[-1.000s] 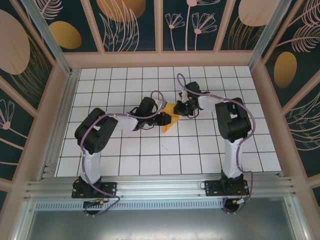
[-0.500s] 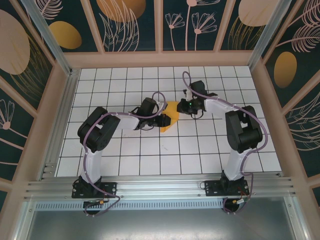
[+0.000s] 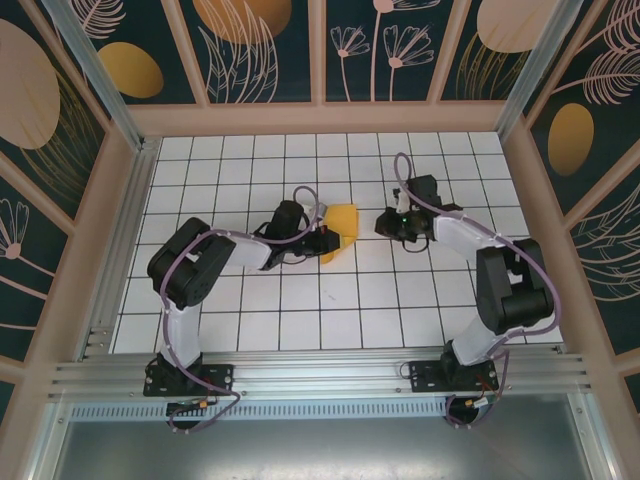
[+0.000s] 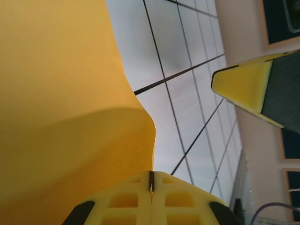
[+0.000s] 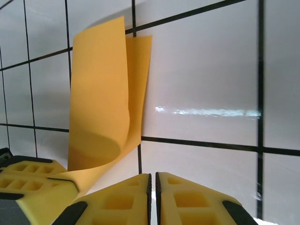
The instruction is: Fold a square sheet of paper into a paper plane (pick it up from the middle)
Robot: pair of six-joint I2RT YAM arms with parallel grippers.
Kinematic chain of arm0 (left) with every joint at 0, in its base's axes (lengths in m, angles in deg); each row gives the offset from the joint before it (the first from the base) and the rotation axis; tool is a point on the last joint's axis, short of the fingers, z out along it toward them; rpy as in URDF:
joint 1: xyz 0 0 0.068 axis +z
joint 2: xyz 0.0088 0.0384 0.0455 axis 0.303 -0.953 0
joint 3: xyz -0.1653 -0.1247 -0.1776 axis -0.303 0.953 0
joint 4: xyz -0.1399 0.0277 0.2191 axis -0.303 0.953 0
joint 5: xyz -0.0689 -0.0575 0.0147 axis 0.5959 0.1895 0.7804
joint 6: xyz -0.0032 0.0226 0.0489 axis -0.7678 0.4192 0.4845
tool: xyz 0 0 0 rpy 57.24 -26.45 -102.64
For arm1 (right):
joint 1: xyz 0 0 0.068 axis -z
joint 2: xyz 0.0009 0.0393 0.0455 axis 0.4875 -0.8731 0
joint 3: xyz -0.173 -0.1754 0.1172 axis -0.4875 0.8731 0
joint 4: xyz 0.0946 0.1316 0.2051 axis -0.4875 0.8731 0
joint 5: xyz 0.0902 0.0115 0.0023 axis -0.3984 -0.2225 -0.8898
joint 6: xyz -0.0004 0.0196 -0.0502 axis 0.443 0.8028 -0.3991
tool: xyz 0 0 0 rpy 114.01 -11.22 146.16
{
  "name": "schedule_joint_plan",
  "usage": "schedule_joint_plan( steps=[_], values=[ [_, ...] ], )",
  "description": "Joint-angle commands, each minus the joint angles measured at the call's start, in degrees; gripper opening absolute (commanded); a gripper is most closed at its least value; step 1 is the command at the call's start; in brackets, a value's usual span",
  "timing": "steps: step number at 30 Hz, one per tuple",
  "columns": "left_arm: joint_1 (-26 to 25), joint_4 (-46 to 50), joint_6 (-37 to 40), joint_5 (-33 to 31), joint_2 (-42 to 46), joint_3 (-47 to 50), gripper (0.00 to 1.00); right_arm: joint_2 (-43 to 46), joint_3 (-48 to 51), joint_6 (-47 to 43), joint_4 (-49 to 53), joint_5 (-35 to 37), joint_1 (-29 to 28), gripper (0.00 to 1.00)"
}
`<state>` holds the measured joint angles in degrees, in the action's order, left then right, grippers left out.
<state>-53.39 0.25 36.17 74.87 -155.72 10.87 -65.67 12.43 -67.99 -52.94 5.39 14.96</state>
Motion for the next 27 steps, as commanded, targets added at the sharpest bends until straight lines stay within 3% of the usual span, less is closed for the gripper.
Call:
schedule_joint_plan(
  steps=[1,4,12,20,27],
  values=[
    [-0.55,-15.38,-12.97,1.01,2.03,3.73,0.00,2.76,2.79,-1.58,-0.12,-2.53,1.82,0.16],
    [-1.81,-22.22,-17.75,-0.36,1.23,5.62,0.00,3.93,4.10,-2.63,-0.26,-5.36,3.19,0.16],
    [-2.64,-13.53,-10.29,-6.73,-0.49,3.39,0.00,5.21,6.11,-1.44,-2.85,-11.10,2.52,0.14],
    [-2.51,-7.03,-1.17,-5.20,-4.08,-0.58,0.00,3.87,5.99,1.15,-4.60,-11.27,-1.05,0.15],
    [-2.33,-5.92,1.71,-5.24,-5.21,-1.62,0.00,1.76,4.72,1.59,-4.70,-10.57,-2.15,0.16]
  ],
)
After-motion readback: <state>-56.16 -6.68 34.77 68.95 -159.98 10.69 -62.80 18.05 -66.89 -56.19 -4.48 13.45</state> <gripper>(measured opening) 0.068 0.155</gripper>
